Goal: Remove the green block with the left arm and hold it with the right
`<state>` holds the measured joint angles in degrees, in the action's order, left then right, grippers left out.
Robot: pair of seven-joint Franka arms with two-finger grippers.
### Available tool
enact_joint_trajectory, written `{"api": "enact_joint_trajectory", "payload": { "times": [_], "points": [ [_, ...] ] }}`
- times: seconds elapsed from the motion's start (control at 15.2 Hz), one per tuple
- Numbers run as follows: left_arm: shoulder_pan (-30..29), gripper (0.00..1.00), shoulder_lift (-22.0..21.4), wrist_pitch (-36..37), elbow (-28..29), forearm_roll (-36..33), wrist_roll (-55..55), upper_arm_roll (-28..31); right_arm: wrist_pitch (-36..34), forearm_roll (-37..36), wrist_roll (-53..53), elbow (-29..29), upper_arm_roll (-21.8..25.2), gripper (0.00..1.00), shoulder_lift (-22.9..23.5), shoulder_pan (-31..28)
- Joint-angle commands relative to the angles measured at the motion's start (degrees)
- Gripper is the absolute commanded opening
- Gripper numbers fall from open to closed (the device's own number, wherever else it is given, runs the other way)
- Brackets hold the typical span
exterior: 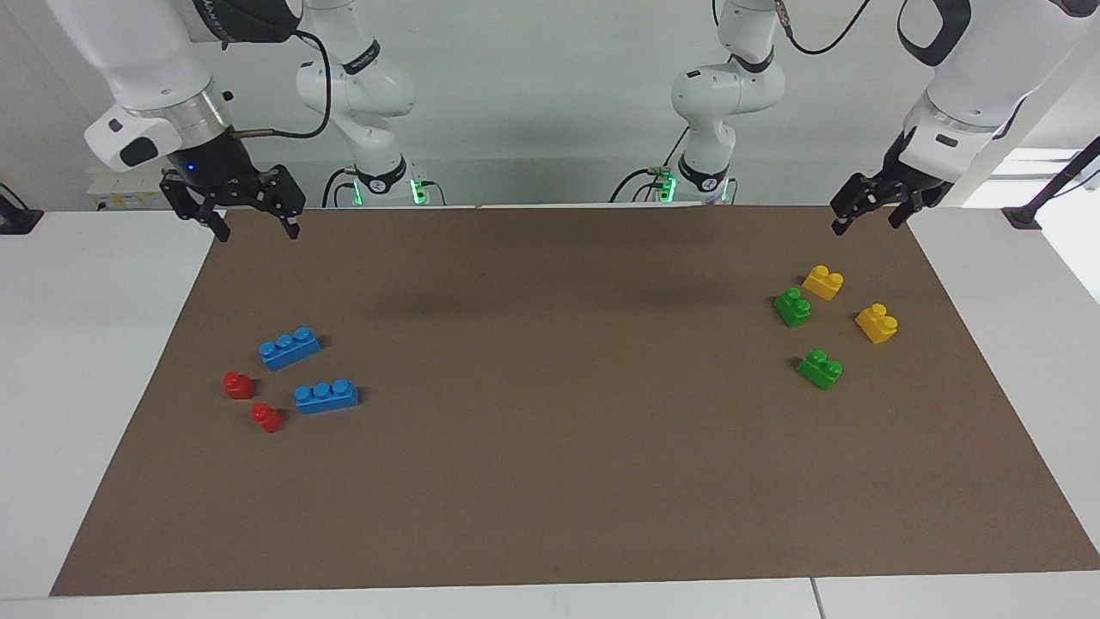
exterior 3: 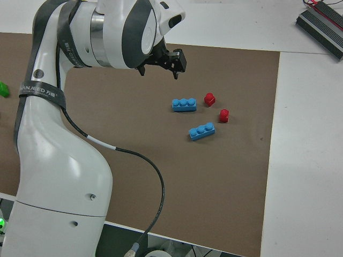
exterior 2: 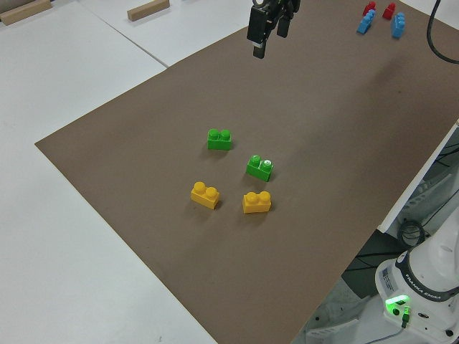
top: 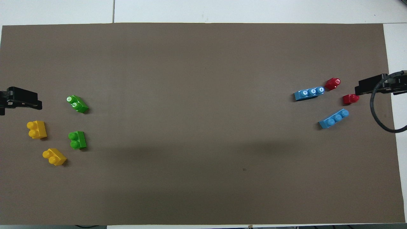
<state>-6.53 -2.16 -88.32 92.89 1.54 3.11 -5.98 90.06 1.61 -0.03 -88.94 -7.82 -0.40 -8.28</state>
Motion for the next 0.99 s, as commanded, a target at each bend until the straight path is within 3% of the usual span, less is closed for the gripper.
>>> {"api": "enact_joint_trajectory", "payload": {
  "times": [0.0, 0.26, 0.92],
  "points": [
    [-0.4, 1.00, -1.6, -1.4, 2.1, 1.1, -0.5, 0.4, 0.1, -1.5, -1.1, -0.5, 1.4, 1.00, -0.7, 2.0],
    [-0.7, 1.00, -1.9, -1.4, 2.4, 1.9, -0.4, 0.4, 0.3, -1.7, -1.1, -0.5, 9.6, 1.00, -0.7, 9.3],
    [0.0, 1.00, -2.0, -1.4, 2.6, 1.8, -0.2, 0.4, -0.8, -1.5, -1.0, -0.6, 9.6, 1.00, -0.8, 8.8]
  ]
}}
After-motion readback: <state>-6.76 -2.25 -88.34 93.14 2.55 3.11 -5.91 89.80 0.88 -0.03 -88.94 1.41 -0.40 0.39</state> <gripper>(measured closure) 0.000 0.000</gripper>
